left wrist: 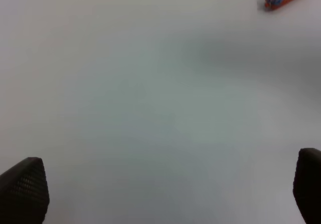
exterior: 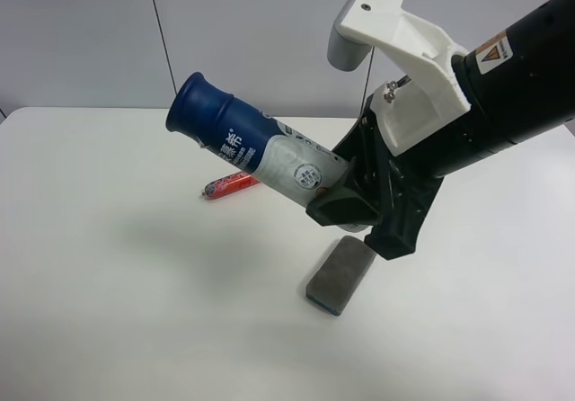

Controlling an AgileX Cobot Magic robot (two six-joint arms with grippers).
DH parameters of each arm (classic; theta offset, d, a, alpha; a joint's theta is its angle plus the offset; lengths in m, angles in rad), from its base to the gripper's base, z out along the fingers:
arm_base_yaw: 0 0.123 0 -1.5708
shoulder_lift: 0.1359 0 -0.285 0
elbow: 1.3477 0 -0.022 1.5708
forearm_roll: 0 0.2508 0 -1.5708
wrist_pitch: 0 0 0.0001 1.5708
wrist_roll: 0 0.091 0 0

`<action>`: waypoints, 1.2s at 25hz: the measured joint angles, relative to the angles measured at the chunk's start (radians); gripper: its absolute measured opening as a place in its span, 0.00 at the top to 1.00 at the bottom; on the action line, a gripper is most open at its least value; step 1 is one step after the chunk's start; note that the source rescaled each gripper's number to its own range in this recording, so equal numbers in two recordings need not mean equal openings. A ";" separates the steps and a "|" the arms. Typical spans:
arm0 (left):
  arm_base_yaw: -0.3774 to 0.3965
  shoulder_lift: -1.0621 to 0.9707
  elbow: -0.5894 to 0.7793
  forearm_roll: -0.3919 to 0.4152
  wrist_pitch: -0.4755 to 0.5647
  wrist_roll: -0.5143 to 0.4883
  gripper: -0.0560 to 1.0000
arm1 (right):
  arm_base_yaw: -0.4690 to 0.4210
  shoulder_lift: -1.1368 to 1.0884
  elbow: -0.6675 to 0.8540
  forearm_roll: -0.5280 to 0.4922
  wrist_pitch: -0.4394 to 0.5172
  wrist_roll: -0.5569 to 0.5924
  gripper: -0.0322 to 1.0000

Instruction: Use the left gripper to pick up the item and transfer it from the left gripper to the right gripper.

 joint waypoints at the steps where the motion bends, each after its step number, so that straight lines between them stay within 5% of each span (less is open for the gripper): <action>1: 0.000 0.000 0.002 0.000 -0.012 -0.001 0.01 | 0.000 0.000 0.000 0.000 0.000 0.000 0.97; 17: 0.000 0.000 0.045 -0.063 -0.122 0.000 0.01 | 0.000 0.000 0.000 -0.006 -0.003 0.097 0.97; 30: 0.027 0.000 0.045 -0.064 -0.122 0.001 0.01 | -0.024 0.000 0.000 -0.392 0.065 0.635 0.97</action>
